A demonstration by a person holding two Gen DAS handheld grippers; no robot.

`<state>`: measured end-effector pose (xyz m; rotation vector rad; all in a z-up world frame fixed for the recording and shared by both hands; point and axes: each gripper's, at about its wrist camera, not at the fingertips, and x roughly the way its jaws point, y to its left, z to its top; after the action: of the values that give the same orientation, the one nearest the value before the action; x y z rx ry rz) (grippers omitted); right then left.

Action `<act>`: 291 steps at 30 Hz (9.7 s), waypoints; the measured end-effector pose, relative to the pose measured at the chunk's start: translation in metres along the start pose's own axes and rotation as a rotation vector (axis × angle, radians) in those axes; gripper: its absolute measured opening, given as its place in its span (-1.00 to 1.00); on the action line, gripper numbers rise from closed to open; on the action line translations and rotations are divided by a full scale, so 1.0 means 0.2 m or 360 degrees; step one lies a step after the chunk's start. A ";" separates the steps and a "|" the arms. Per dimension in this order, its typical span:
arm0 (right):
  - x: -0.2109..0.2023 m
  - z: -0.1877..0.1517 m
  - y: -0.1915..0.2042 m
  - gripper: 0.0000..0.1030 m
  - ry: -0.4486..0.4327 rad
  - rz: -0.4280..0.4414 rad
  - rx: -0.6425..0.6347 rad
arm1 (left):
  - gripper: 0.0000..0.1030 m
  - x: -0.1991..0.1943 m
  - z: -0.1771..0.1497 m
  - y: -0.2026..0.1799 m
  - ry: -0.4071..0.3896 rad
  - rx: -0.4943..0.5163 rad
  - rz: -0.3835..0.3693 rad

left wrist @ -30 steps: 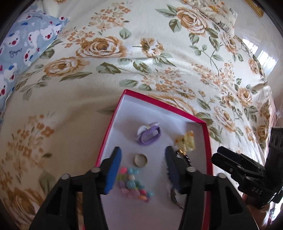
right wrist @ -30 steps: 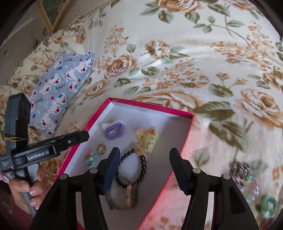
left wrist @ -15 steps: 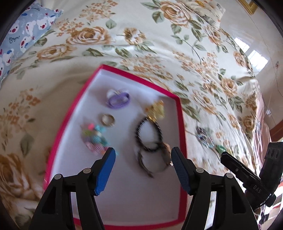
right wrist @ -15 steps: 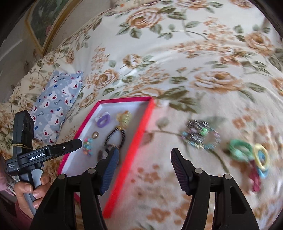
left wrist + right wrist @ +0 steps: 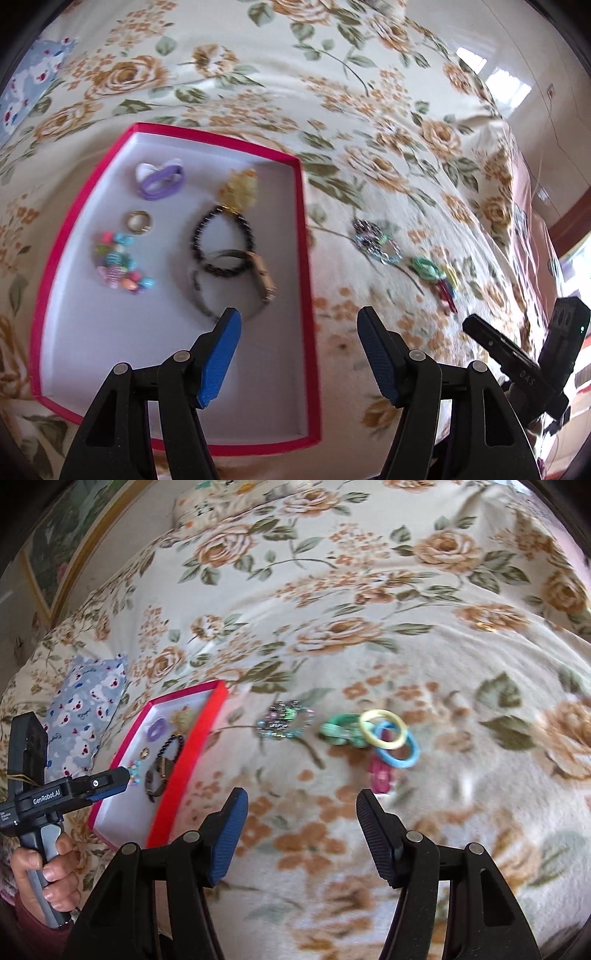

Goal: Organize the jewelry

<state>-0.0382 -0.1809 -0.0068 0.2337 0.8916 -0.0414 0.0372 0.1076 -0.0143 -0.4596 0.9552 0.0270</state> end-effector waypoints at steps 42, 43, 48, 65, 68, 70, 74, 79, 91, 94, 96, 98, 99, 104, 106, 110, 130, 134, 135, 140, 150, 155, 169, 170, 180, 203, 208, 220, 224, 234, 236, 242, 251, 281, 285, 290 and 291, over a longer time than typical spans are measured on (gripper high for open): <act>0.05 0.20 -0.43 -0.94 0.0004 -0.0070 0.0191 | -0.88 1.10 0.29 -0.86 0.0308 0.0600 -0.0131; 0.05 0.20 -0.42 -0.94 0.0005 -0.0066 0.0191 | -0.90 1.09 0.28 -0.87 0.0298 0.0621 -0.0127; 0.04 0.19 -0.40 -0.94 0.0004 -0.0051 0.0184 | -1.00 0.98 0.25 -0.84 0.0255 0.0634 -0.0124; -0.05 0.13 -0.29 -0.94 -0.0026 -0.0061 0.0115 | -0.46 0.78 0.26 -0.71 0.0242 0.0502 -0.0205; -0.06 0.12 -0.33 -0.94 -0.0024 -0.0078 0.0136 | -0.07 0.86 0.25 -0.77 0.0252 0.0529 -0.0186; -0.07 0.10 -0.36 -0.94 -0.0019 -0.0084 0.0159 | -0.07 0.92 0.25 -0.82 0.0267 0.0558 -0.0170; -0.06 0.09 -0.40 -0.94 -0.0005 -0.0081 0.0193 | -0.34 1.04 0.25 -0.87 0.0298 0.0608 -0.0121; -0.06 0.09 -0.41 -0.94 -0.0011 -0.0080 0.0200 | -0.76 1.04 0.23 -0.88 0.0273 0.0653 -0.0137; -0.05 0.10 -0.29 -0.94 -0.0007 -0.0021 0.0136 | -1.00 0.79 0.22 -0.73 0.0188 0.0562 -0.0186; -0.06 0.09 -0.28 -0.94 -0.0010 -0.0019 0.0130 | -0.99 0.78 0.23 -0.73 0.0187 0.0580 -0.0230; -0.06 0.09 -0.29 -0.94 -0.0012 -0.0020 0.0143 | -0.89 0.79 0.23 -0.76 0.0208 0.0637 -0.0253; -0.07 0.08 -0.31 -0.94 -0.0014 -0.0027 0.0164 | -0.64 0.82 0.23 -0.81 0.0226 0.0760 -0.0243; -0.08 0.08 -0.33 -0.94 -0.0016 -0.0028 0.0175 | -0.38 0.84 0.22 -0.83 0.0232 0.0822 -0.0216; -0.10 0.08 -0.37 -0.94 -0.0030 -0.0045 0.0205 | -0.20 0.95 0.21 -0.91 0.0300 0.1055 -0.0113; -0.10 0.07 -0.37 -0.94 -0.0027 -0.0044 0.0217 | -0.21 1.00 0.21 -0.93 0.0324 0.1102 -0.0101; -0.08 0.07 -0.38 -0.94 -0.0017 -0.0036 0.0224 | -0.55 1.05 0.19 -0.97 0.0331 0.1169 -0.0097; -0.06 0.10 -0.19 -0.94 -0.0003 0.0055 0.0113 | -0.81 0.61 0.18 -0.61 0.0154 0.0723 -0.0193; -0.02 0.10 -0.07 -0.94 0.0029 0.0100 0.0049 | -0.81 0.44 0.15 -0.47 0.0091 0.0609 -0.0167; 0.00 0.09 -0.04 -0.94 0.0041 0.0114 0.0026 | -0.81 0.40 0.14 -0.44 0.0079 0.0582 -0.0163; 0.07 0.08 0.15 -0.94 0.0085 0.0180 -0.0083 | -0.81 0.21 0.10 -0.25 0.0005 0.0442 -0.0112; 0.19 0.08 0.50 -0.94 0.0154 0.0302 -0.0290 | -0.81 -0.11 0.00 0.09 -0.0115 0.0214 0.0025; 0.27 0.08 0.65 -0.94 0.0187 0.0349 -0.0373 | -0.81 -0.20 -0.03 0.22 -0.0155 0.0105 0.0088; 0.50 -0.02 0.95 -0.93 0.0352 0.0368 -0.0622 | -0.81 -0.17 -0.05 0.44 -0.0127 -0.0076 0.0215; 0.51 -0.04 0.96 -0.93 0.0361 0.0358 -0.0639 | -0.81 -0.16 -0.04 0.46 -0.0122 -0.0080 0.0220; 0.58 -0.12 1.04 -0.85 0.0403 0.0265 -0.0786 | -0.77 -0.04 -0.03 0.50 -0.0068 -0.0090 0.0278; 0.48 -0.07 0.97 -0.52 0.0334 0.0315 -0.0640 | -0.29 -0.09 -0.06 0.48 -0.0088 -0.0107 0.0271; 0.38 -0.05 0.90 -0.30 0.0273 0.0332 -0.0567 | 0.04 -0.14 -0.06 0.45 -0.0129 -0.0115 0.0248; 0.18 -0.01 0.55 -0.17 0.0153 0.0216 -0.0335 | 0.13 -0.18 -0.07 0.25 -0.0130 0.0012 0.0170; 0.12 -0.01 0.41 -0.16 0.0126 0.0144 -0.0258 | 0.13 -0.16 -0.06 0.18 -0.0105 0.0065 0.0142; -0.02 -0.01 0.07 -0.16 0.0052 -0.0016 -0.0069 | 0.13 -0.03 -0.01 0.00 -0.0038 0.0189 0.0075; -0.03 0.00 0.02 -0.16 0.0034 -0.0039 -0.0045 | 0.13 0.00 0.00 -0.05 -0.0027 0.0215 0.0066; -0.07 0.02 -0.10 -0.16 -0.0003 -0.0085 0.0011 | 0.13 0.10 0.03 -0.20 0.0004 0.0316 0.0035; -0.03 0.07 -0.24 -0.16 0.0011 -0.0114 0.0079 | 0.13 0.29 0.11 -0.35 0.0058 0.0401 0.0013; 0.19 0.17 -0.32 -0.95 0.0087 -0.0244 -0.0006 | -0.87 0.94 0.38 -0.49 0.0224 0.0537 0.0070; 0.13 0.18 -0.29 -0.95 0.0049 -0.0201 -0.0009 | -0.87 0.82 0.36 -0.48 0.0177 0.0505 0.0016; 0.08 0.17 -0.22 -0.95 0.0029 -0.0141 -0.0022 | -0.87 0.62 0.32 -0.47 0.0097 0.0482 -0.0051; 0.07 0.17 -0.21 -0.95 0.0026 -0.0128 -0.0025 | -0.87 0.58 0.31 -0.46 0.0082 0.0477 -0.0058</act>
<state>-0.0092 -0.2279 -0.0046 0.1839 0.9168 -0.1072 0.1742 0.0277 -0.0429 -0.2016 0.9822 -0.1596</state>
